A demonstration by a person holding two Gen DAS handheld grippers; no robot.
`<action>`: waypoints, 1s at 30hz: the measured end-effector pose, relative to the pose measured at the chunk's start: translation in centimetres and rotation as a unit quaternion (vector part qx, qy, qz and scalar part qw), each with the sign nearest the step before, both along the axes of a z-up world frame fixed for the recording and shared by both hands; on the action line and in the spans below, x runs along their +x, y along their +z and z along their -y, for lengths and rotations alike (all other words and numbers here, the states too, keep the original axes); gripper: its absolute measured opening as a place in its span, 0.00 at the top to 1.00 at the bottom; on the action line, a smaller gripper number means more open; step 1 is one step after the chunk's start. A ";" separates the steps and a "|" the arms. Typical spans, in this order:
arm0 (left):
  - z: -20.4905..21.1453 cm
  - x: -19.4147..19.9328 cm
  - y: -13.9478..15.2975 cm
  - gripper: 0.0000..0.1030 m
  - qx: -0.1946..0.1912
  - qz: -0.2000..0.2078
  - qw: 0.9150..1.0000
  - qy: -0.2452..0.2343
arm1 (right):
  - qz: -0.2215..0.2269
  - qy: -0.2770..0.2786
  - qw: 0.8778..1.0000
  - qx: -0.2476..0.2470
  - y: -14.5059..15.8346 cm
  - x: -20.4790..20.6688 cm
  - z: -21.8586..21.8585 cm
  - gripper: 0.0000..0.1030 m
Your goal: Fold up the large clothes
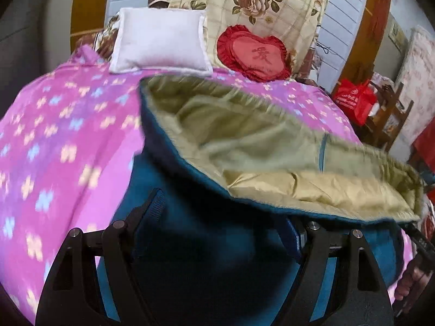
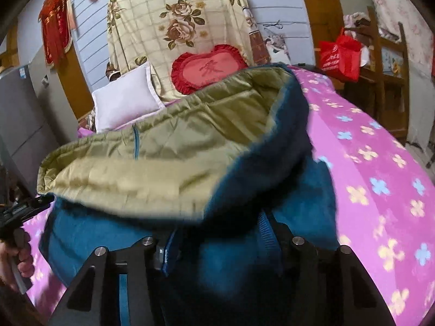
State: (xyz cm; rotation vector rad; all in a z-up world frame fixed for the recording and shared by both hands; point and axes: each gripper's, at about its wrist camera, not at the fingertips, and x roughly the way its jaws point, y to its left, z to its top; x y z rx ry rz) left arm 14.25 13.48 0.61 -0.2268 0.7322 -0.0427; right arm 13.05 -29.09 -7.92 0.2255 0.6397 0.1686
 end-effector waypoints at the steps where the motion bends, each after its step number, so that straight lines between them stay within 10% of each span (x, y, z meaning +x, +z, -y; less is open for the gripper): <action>1: 0.1 1.3 0.6 0.24 0.001 0.003 1.000 0.007 | 0.001 -0.004 1.000 0.009 0.3 1.0 0.2 0.49; 7: 0.0 4.9 0.7 0.24 0.009 0.003 0.999 0.044 | -0.025 -0.046 0.996 0.077 0.5 4.3 2.2 0.25; 11: 0.5 4.2 -0.7 0.24 0.020 0.001 0.999 0.038 | -0.045 -0.041 0.998 0.019 0.7 3.8 0.7 0.25; 15: 0.8 4.1 -1.5 0.24 0.023 -0.012 0.999 0.042 | -0.036 -0.052 0.997 -0.054 1.5 2.6 -1.2 0.00; 21: 4.1 5.2 0.1 0.24 0.050 -0.004 0.999 0.010 | 0.013 0.023 1.000 -0.010 2.9 3.3 -2.7 0.00; 27: 5.1 10.1 -1.2 0.24 0.127 -0.034 0.991 0.033 | -0.109 0.049 0.987 -0.112 0.5 11.8 -5.1 0.00; 30: 3.5 12.5 -5.2 0.22 0.157 -0.096 0.980 0.072 | -0.186 0.014 0.980 -0.071 -3.3 15.3 -1.9 0.00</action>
